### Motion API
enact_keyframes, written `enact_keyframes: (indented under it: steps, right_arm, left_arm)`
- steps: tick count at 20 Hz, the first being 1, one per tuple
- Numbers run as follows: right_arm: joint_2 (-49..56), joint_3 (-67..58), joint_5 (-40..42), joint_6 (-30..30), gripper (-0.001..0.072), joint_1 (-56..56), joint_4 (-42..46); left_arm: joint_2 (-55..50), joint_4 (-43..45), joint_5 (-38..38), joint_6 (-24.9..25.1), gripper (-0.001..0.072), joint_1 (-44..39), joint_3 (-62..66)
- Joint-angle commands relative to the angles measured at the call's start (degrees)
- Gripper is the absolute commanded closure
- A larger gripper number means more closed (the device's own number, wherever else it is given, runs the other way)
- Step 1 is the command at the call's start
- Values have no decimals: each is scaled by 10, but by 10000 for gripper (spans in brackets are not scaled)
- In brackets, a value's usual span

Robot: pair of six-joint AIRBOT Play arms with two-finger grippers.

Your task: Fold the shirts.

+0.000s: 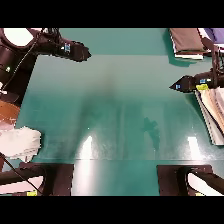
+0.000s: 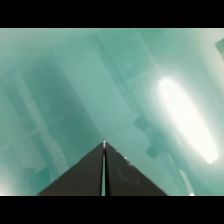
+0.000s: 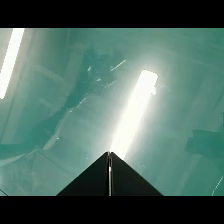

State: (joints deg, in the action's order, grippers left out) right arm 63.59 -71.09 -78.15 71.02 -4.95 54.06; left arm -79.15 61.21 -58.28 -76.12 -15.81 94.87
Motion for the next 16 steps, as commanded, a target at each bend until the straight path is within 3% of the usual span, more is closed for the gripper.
enact_keyframes:
  steps: [1,16]
  right_arm:
    - [0,0,0,0,693,0,0]
    - [0,0,-20,0,693,0,0]
  left_arm:
    - [0,0,14,0,671,0,0]
    - [0,-10,43,-2,671,0,0]
